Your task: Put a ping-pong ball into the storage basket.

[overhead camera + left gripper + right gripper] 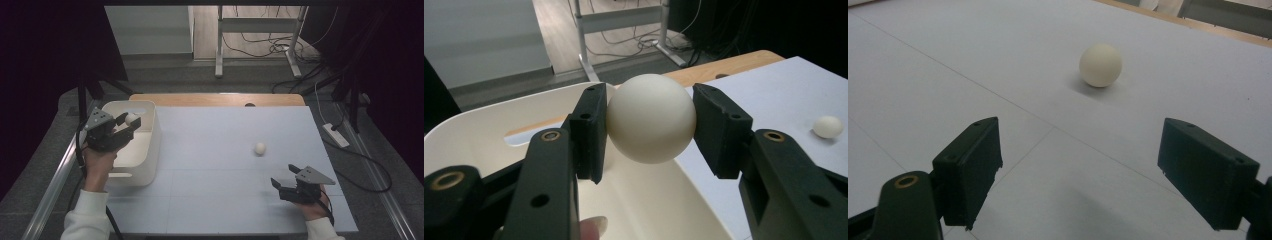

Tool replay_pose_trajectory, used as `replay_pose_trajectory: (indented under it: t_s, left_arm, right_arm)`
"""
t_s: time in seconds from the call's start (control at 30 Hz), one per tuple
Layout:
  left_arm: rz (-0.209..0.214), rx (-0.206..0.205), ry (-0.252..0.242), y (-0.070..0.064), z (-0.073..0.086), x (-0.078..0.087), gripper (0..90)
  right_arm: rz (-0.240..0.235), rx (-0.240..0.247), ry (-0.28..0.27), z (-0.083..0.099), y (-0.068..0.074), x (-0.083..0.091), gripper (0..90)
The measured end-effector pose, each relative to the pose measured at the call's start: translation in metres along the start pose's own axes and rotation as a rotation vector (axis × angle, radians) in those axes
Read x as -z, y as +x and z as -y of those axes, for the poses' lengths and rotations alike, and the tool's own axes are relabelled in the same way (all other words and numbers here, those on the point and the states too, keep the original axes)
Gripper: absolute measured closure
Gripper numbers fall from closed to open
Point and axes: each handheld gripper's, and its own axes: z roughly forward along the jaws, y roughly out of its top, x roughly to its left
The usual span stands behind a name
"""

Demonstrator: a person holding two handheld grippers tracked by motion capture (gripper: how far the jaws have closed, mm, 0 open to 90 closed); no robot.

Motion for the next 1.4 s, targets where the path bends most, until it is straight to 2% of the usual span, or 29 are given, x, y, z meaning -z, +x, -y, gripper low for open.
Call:
replay_pose_trajectory:
  t_s: [0.37, 0.53, 0.8, 1.07, 1.13, 1.23, 1.33, 1.4]
  left_arm:
    - [-0.045, 0.029, 0.106, 0.019, -0.003, -0.015, 50.6]
    - [-0.044, 0.029, 0.168, 0.023, -0.003, -0.024, 50.6]
    - [-0.044, 0.03, 0.222, 0.025, -0.002, -0.03, 50.5]
    - [-0.043, 0.033, 0.199, 0.025, -0.003, -0.026, 49.4]
    - [-0.055, 0.039, 0.176, 0.024, -0.004, -0.024, 41.7]
    - [-0.029, 0.057, 0.136, 0.023, -0.005, -0.02, 28.4]
    - [-0.012, 0.059, 0.125, 0.021, -0.006, -0.017, 23.8]
    - [0.019, 0.06, 0.108, 0.016, -0.006, -0.013, 22.1]
  right_arm:
    - [0.004, -0.006, 0.003, 0.0, 0.0, 0.0, 18.0]
    - [0.003, -0.008, 0.005, 0.0, 0.0, 0.0, 18.0]
    - [0.004, -0.006, 0.005, 0.0, 0.0, -0.001, 18.0]
    - [0.002, -0.002, 0.006, 0.0, 0.0, -0.001, 18.0]
    - [0.002, -0.001, 0.006, 0.0, 0.0, -0.001, 18.0]
    - [0.002, -0.002, 0.006, 0.0, 0.0, -0.001, 17.9]
    - [0.001, -0.004, 0.005, 0.0, 0.0, -0.001, 18.0]
    - [-0.003, -0.006, 0.001, 0.0, 0.0, -0.002, 17.9]
